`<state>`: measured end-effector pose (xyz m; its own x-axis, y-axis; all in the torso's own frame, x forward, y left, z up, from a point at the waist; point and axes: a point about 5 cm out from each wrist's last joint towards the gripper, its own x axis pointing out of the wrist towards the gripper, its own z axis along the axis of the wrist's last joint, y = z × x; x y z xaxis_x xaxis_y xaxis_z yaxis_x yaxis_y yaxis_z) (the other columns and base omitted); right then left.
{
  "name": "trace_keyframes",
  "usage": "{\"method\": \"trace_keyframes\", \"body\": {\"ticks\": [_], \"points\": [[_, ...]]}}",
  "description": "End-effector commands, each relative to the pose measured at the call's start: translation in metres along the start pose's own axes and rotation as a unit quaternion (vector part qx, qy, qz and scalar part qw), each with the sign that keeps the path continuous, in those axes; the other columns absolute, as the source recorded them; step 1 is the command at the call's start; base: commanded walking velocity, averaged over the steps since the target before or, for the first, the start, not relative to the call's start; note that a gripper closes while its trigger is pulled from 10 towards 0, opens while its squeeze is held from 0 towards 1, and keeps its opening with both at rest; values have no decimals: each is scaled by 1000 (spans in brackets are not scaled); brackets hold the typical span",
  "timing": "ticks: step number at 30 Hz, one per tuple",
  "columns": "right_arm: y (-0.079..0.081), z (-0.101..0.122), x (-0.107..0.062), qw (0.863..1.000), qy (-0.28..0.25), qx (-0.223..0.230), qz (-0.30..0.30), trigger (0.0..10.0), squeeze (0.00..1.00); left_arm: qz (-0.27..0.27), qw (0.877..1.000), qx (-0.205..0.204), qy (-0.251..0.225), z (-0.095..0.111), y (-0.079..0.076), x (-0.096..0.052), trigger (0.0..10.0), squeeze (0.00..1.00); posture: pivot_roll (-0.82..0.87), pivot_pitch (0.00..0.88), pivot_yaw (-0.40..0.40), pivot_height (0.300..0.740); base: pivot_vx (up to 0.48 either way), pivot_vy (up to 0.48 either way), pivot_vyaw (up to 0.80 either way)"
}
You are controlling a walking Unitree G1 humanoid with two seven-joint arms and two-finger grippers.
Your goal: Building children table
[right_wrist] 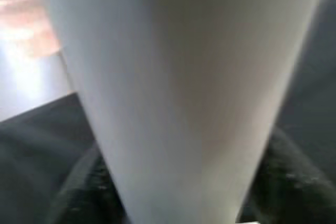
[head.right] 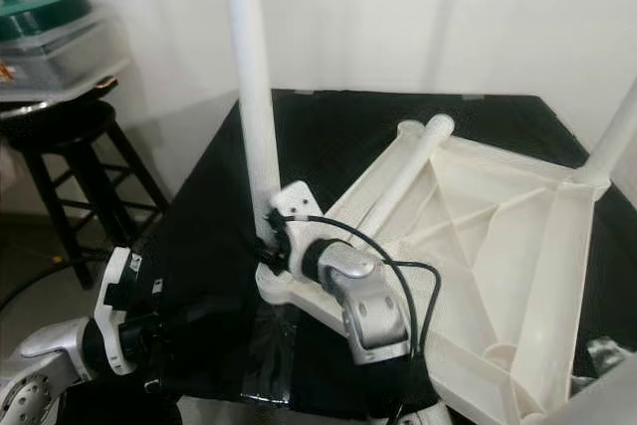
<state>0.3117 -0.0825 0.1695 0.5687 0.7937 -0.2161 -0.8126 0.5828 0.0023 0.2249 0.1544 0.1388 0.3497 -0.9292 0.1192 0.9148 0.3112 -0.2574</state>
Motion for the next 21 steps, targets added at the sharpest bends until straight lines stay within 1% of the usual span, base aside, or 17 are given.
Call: {"method": "trace_keyframes", "body": {"ticks": [1, 2, 3, 4, 5, 6, 7, 8, 9, 10, 11, 13, 14, 16, 17, 19, 21], "points": [[0, 31, -5, 992, -56, -54, 99, 10000, 1000, 5, 1000, 5, 3, 0, 1, -2, 10000, 0, -26, 5, 11, 740, 0, 0, 0], [-3, 36, -9, 986, -58, -78, 136, 10000, 1000, 4, 1000, 4, 3, 0, 1, -2, 10000, 0, -25, 4, 11, 740, 0, 0, 0], [-7, 39, -15, 978, -50, -95, 181, 10000, 98, 3, 1000, 4, 3, 0, 1, -2, 10000, 0, -23, 5, 9, 740, 0, 0, 0], [-7, 39, -15, 978, -50, -95, 181, 10000, 98, 3, 1000, 4, 3, 0, 1, -2, 10000, 0, -23, 5, 9, 740, 0, 0, 0], [-9, 40, -18, 972, -44, -102, 206, 10000, 98, 3, 1000, 4, 3, 0, 1, -1, 10000, 0, -21, 6, 8, 740, 0, 0, 0], [-14, 41, -21, 966, -35, -98, 237, 10000, 0, 3, 1000, 4, 2, 0, 1, -1, 10000, 0, -16, 7, 4, 740, 0, 0, 0], [-21, 42, -21, 961, -26, -97, 257, 10000, 0, 4, 1000, 4, 2, 0, 1, -1, 10000, 0, -11, 9, 3, 740, 0, 0, 0], [-21, 42, -21, 961, -26, -97, 257, 10000, 0, 4, 1000, 4, 2, 0, 1, -1, 10000, 0, -11, 9, 3, 740, 0, 0, 0], [-28, 43, -19, 960, -20, -98, 260, 10000, 0, 5, 1000, 5, 1, 0, 0, -2, 10000, 0, -11, 9, 3, 740, 0, 0, 0], [-37, 44, -13, 965, -11, -103, 242, 10000, 0, 5, 1000, 5, 1, 0, 0, -2, 10000, 0, -4, 13, 2, 740, 0, 0, 0], [-37, 44, -13, 965, -11, -103, 242, 10000, 0, 5, 1000, 5, 1, 0, 0, -2, 10000, 0, -4, 13, 2, 740, 0, 0, 0], [-47, 47, -5, 969, -11, -97, 229, 10000, 0, 6, 1000, 5, 2, -1, -1, -1, 10000, 0, 5, 17, 3, 740, 0, 0, 0], [-49, 49, -3, 967, -17, -87, 238, 1922, 0, 7, 1000, 4, 3, -1, -2, -1, 10000, 0, 10, 21, 4, 740, 0, 0, 0], [-50, 51, -3, 964, -22, -81, 252, 1922, 0, 7, 1000, 4, 4, -1, -2, -1, 10000, 0, 10, 21, 4, 740, 0, 0, 0], [-50, 53, -4, 961, -26, -76, 264, 0, 0, 6, 1000, 4, 4, -1, -3, -1, 10000, 0, 11, 23, 4, 740, 0, 0, 0], [-51, 54, -4, 958, -27, -74, 275, 0, 0, 6, 1000, 4, 5, -1, -3, -1, 10000, 0, 11, 24, 4, 740, 0, 0, 0], [-54, 53, -6, 956, -14, -75, 283, 0, 0, 5, 1000, 2, 5, -1, -4, -1, 10000, 0, 11, 28, 2, 740, 0, 0, 0]]}}
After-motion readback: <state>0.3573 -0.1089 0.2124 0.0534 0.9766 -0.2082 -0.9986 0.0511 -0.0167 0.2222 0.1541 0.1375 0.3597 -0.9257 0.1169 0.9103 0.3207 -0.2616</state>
